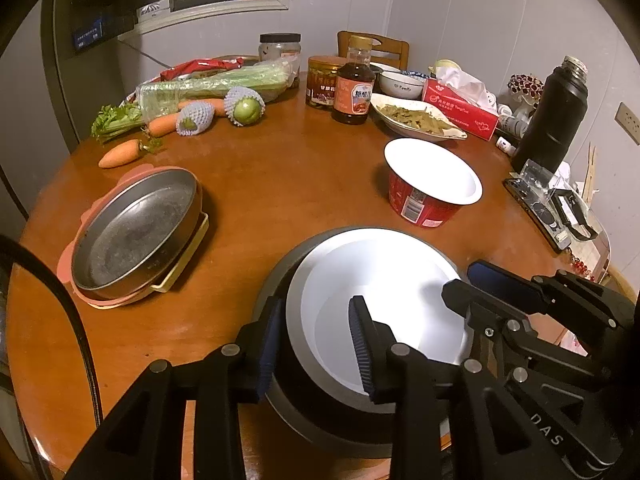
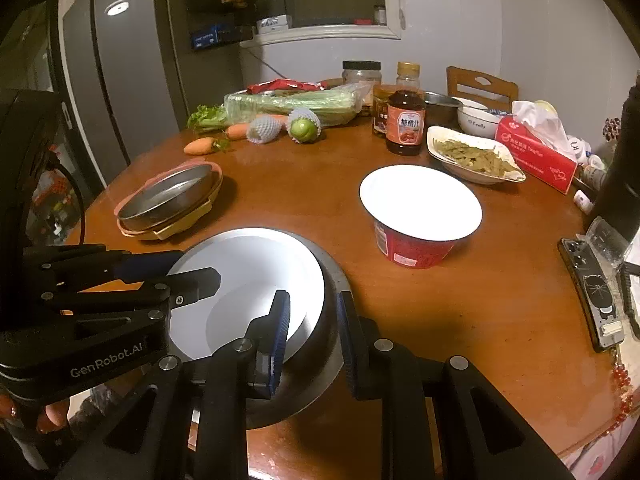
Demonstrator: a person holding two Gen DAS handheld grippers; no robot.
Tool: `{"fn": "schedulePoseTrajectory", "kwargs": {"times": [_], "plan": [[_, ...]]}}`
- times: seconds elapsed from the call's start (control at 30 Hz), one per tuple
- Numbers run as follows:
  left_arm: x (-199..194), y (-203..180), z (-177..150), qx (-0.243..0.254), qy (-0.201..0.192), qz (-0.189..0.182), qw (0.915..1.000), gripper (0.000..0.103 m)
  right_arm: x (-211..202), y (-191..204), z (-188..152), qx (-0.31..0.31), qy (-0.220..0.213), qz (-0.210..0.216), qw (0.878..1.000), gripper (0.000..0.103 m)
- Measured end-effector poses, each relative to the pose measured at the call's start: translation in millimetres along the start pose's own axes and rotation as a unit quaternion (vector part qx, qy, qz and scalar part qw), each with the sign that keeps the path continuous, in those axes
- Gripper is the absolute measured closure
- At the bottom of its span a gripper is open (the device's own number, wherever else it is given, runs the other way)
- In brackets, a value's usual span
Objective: Organize plates and bowls
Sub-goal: 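Carry the red-and-white bowl over the large steel bowl with the left gripper, then lower the bowl into the steel bowl and open the left gripper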
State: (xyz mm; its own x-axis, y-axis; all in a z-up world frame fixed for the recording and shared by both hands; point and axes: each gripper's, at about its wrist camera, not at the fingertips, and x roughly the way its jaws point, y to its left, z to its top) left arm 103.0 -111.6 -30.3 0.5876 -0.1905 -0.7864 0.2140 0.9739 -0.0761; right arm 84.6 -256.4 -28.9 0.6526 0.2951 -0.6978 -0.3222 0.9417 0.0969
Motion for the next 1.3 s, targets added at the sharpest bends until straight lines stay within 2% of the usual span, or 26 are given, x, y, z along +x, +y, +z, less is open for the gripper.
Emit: {"fn": "schedulePoseTrajectory", "kwargs": {"times": [0.23,0.97,1.13,1.3], "plan": [[-11,-7,3,0.009,-0.012,0.009,0.9999,0.06,-8,0,2,0.001,-0.007,0.001,1.0,0.078],[-33,-37,17,0.039,-0.045,0.013,0.9981,0.056,-43,-23,7,0.028,-0.047,-0.007,0.998,0.072],[-34,-41,21,0.044,-0.05,0.01,0.9977,0.049,-48,-31,8,0.034,-0.054,-0.016,0.998,0.071],[-35,-45,27,0.045,-0.055,0.005,0.9975,0.048,-50,-40,12,0.044,-0.059,-0.025,0.997,0.071]]}}
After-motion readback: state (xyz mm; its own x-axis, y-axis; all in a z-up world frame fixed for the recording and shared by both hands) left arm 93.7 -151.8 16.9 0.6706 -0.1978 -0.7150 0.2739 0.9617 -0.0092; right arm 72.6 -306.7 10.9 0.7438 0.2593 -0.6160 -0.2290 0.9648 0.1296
